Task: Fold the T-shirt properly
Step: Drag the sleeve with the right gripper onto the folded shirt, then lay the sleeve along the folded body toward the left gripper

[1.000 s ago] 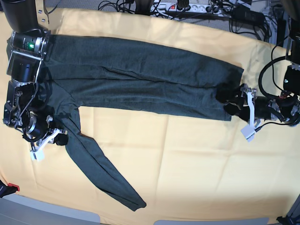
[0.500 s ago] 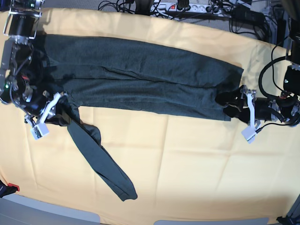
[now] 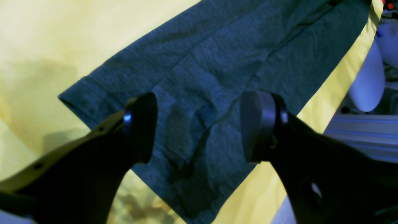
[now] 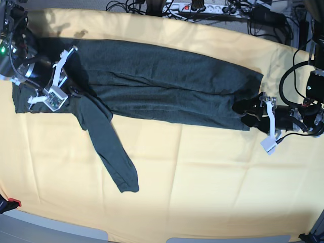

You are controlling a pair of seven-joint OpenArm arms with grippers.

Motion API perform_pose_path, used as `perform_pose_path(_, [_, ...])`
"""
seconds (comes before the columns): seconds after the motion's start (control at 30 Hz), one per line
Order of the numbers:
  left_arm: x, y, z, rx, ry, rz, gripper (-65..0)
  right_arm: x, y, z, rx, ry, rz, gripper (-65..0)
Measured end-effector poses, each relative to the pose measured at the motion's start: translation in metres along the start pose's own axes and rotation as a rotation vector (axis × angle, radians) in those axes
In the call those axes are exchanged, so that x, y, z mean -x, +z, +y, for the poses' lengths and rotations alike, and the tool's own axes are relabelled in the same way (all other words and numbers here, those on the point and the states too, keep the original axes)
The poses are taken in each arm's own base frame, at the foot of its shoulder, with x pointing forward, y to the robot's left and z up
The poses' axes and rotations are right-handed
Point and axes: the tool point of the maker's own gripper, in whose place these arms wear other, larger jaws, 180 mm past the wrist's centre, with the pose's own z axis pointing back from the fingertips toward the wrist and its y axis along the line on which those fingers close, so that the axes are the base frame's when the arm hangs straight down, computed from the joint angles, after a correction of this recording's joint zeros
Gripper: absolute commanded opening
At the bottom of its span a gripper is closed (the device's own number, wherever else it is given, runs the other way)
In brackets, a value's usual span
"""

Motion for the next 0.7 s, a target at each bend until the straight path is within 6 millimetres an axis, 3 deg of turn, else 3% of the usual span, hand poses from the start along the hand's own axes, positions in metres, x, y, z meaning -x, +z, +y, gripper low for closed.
perform_pose_path(0.37, [0.000, 0.000, 0.000, 0.000, 0.000, 0.000, -22.0, 0.036, 0.006, 0.042, -0.151, -0.075, 0.153, -65.0])
perform_pose_path(0.7, [0.000, 0.000, 0.000, 0.000, 0.000, 0.000, -22.0, 0.024, 0.009, 0.063, -0.274, -0.124, 0.098, -65.0])
